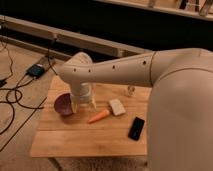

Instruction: Place the eraser on the white sponge

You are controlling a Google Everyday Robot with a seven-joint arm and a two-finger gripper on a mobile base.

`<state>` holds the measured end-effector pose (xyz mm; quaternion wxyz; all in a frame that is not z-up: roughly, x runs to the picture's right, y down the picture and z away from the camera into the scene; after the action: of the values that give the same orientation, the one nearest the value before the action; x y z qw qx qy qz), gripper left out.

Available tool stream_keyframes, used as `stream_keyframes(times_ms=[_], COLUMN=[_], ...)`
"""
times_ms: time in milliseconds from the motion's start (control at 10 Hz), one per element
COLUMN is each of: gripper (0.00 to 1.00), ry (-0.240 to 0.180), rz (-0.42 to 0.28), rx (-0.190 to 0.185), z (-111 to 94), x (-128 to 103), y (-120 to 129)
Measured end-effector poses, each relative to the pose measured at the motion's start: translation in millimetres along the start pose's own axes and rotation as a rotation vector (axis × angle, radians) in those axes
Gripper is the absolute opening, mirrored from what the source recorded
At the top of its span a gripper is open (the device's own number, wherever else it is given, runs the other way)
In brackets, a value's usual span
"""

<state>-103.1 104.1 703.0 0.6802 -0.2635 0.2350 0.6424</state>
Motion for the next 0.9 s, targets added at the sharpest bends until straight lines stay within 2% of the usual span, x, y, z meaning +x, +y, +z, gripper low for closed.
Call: stream_keyframes(times_ms=[500, 600, 900], gripper=[0.65, 0.65, 0.65], ry=[0.000, -0.010, -0.037], rz=[0.006, 0.025, 0.109], rx=[-0.004, -0.022, -0.045], z=[0.1, 1.8, 16.3], x=[-0.6, -5.7, -21.1], y=[-1.8, -10.1, -55.1])
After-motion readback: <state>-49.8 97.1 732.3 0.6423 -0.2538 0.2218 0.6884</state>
